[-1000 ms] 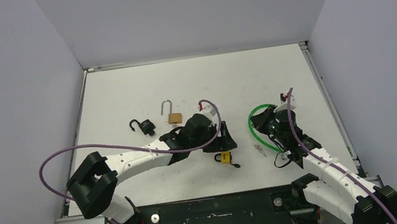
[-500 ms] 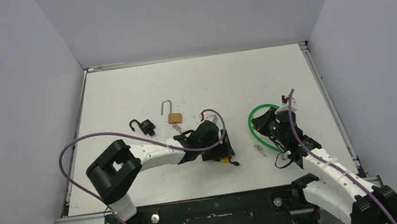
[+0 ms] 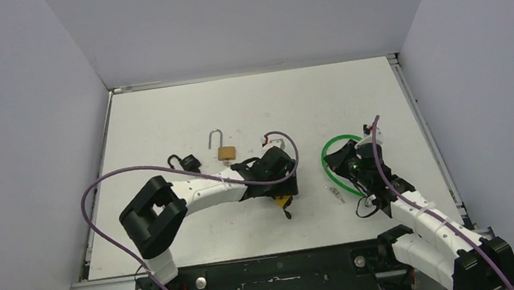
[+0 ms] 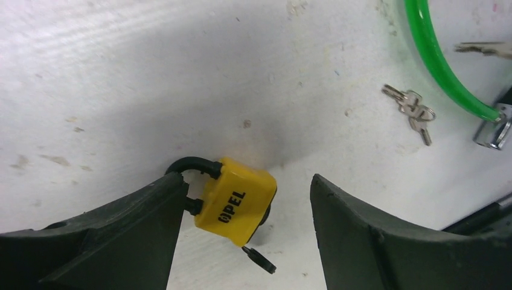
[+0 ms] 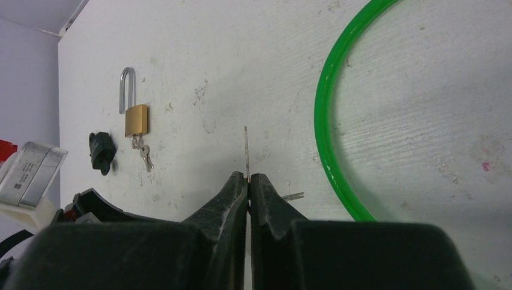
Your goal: Unlock with the key
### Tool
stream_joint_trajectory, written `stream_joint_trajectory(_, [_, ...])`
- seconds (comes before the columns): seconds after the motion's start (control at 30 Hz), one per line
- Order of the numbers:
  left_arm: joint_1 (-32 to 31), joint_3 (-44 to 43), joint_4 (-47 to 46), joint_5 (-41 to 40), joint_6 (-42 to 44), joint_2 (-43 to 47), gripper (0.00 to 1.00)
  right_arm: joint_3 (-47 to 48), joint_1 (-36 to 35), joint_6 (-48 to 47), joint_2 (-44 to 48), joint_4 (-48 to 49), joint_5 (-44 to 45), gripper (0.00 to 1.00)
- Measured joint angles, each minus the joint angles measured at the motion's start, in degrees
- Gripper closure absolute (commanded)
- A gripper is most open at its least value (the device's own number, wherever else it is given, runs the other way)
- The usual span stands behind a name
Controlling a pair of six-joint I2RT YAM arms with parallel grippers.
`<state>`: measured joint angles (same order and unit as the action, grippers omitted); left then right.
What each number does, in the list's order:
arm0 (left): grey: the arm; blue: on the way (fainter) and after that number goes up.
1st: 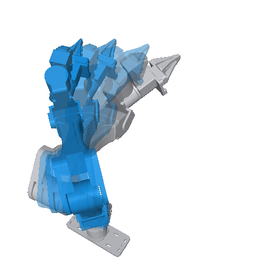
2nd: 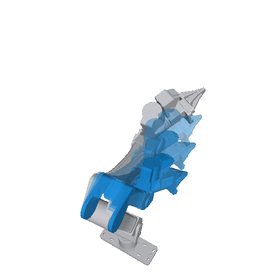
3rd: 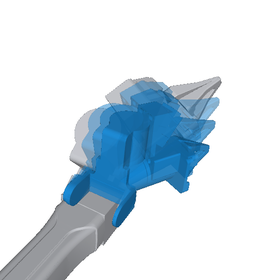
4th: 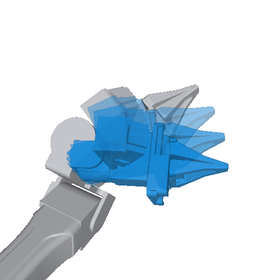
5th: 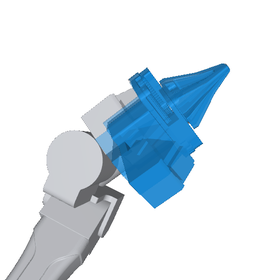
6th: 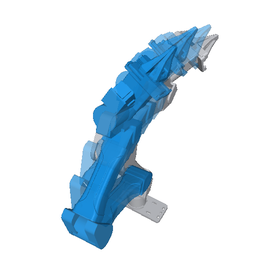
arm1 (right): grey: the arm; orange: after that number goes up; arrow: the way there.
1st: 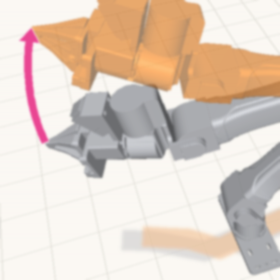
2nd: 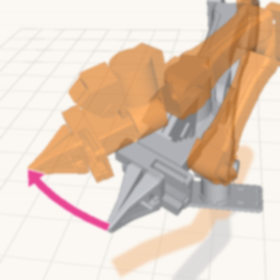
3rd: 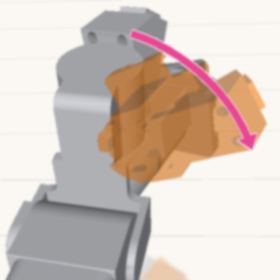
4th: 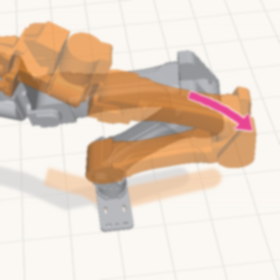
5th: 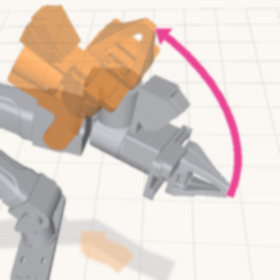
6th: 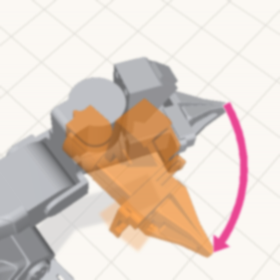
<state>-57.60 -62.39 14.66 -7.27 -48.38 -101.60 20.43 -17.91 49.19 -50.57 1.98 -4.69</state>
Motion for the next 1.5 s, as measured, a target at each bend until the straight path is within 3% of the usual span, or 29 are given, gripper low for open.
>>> stream_joint_trajectory(0.43, [6.54, -3.85, 7.56, -1.75, 14.80, -1.27, 0.27, -0.72, 0.26, 1.01, -0.87, 1.40, -1.33, 1.00])
stream_joint_trajectory(0.57, [6.34, -3.93, 7.76, -1.46, 14.40, -0.87, 0.14, -0.76, 0.31, 1.05, -0.87, 1.46, -1.62, 1.00])
stream_joint_trajectory(0.73, [3.85, 0.55, 4.22, -2.05, 9.60, 3.43, 0.07, -1.18, 0.31, 1.22, -1.29, 2.32, -2.10, 1.00])
stream_joint_trajectory(0.9, [-1.05, 3.28, 2.62, -5.66, 1.44, 4.61, 0.07, -1.60, 0.31, 1.55, -1.66, 2.34, -2.80, 1.00])
stream_joint_trajectory(1.13, [-3.21, 3.93, 2.08, -12.35, -7.80, 4.07, 0.12, -2.29, 0.31, 1.79, -1.66, 2.71, -3.63, 1.00])
stream_joint_trajectory(1.33, [-4.44, 4.04, 1.92, -15.93, -12.22, 1.36, 0.23, -3.08, 0.31, 2.40, -1.46, 3.13, -4.00, 1.00])
stream_joint_trajectory(1.5, [-5.14, 2.16, 3.54, -20.46, -15.08, -0.66, 0.24, -3.08, 0.31, 2.47, -1.46, 3.28, -4.57, 1.00])
